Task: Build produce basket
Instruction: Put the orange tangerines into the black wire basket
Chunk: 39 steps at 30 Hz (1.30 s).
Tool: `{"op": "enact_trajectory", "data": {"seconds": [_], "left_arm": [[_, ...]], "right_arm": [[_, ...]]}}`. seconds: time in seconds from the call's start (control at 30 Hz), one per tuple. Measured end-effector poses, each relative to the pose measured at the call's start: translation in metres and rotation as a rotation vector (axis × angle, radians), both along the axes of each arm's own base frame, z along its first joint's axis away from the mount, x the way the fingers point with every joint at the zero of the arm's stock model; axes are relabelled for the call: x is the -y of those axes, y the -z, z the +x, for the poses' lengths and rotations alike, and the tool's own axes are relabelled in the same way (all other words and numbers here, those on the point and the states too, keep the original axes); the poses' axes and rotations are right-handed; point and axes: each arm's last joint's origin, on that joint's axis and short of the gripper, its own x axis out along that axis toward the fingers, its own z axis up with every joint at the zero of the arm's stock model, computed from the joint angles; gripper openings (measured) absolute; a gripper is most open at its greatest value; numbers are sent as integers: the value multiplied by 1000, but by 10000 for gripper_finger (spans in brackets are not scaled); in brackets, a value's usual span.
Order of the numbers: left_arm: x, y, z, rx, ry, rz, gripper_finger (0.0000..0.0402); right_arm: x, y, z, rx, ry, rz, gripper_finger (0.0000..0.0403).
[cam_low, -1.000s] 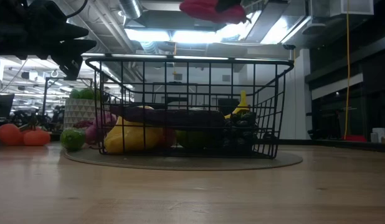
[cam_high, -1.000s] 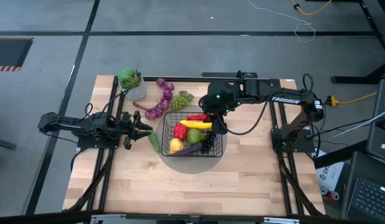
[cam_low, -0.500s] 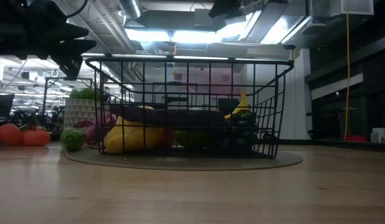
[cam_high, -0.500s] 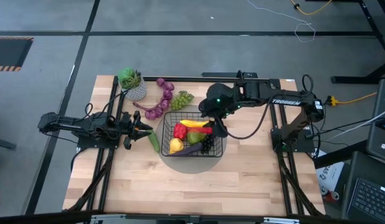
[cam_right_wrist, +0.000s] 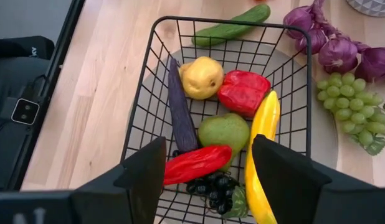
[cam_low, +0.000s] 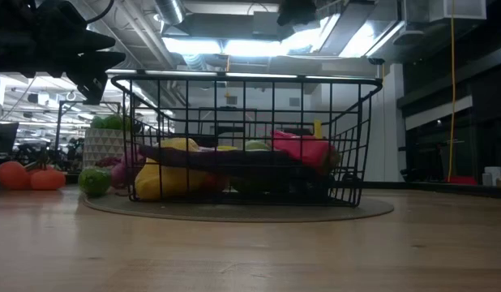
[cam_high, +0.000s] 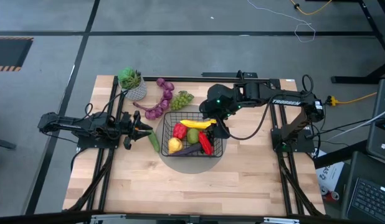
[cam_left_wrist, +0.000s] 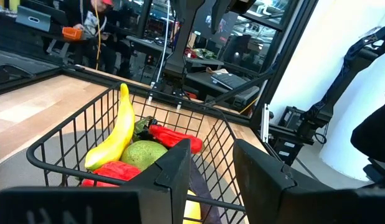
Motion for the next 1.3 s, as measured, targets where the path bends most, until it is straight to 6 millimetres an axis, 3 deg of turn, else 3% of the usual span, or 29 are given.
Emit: {"op": "enact_trajectory", "data": {"seconds": [0.33, 0.5, 0.77, 0.93, 1.17, 1.3], "left_arm": [[0, 0, 0, 0, 0, 0, 115], [0, 0, 0, 0, 0, -1, 115], [0, 0, 0, -3, -1, -105, 115], [-2, 1, 0, -8, -62, -152, 115], [-6, 8, 5, -56, -193, -404, 115], [-7, -8, 4, -5, -218, -402, 115]], "right_arm": [[2, 1, -7, -54, -12, -11, 237], [12, -13, -35, -95, 26, -10, 237], [25, -61, -95, 82, 164, -122, 237], [24, -76, -124, 154, 223, -183, 237], [22, -63, -137, 123, 242, -165, 237], [22, -42, -135, 53, 236, -164, 237]]}}
